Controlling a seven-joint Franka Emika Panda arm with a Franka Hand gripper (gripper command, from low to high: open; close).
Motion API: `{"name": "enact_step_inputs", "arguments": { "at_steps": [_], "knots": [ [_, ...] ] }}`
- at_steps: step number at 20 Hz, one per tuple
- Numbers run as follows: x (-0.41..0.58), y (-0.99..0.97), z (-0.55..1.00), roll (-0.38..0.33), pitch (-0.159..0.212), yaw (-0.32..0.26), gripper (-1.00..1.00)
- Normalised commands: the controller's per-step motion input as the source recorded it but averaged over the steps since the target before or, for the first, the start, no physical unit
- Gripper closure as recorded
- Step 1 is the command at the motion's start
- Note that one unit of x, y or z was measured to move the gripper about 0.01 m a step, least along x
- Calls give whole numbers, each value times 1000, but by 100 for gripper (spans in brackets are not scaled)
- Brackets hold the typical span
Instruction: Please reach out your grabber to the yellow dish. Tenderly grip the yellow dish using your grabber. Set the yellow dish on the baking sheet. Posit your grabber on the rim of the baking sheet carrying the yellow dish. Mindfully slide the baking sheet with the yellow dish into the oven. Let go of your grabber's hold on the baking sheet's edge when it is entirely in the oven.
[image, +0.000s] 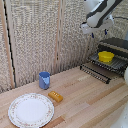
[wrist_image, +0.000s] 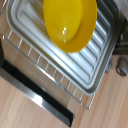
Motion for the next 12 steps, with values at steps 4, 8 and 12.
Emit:
{"name": "enact_step_inputs", "arguments": {
  "at_steps": [4,8,12],
  "knots": [
    [-215,220,-130,-238,301,166,-100],
    [-213,15,-156,-229,267,213,-100],
    [-164,0,-241,-250,227,233,-100]
  ]
}}
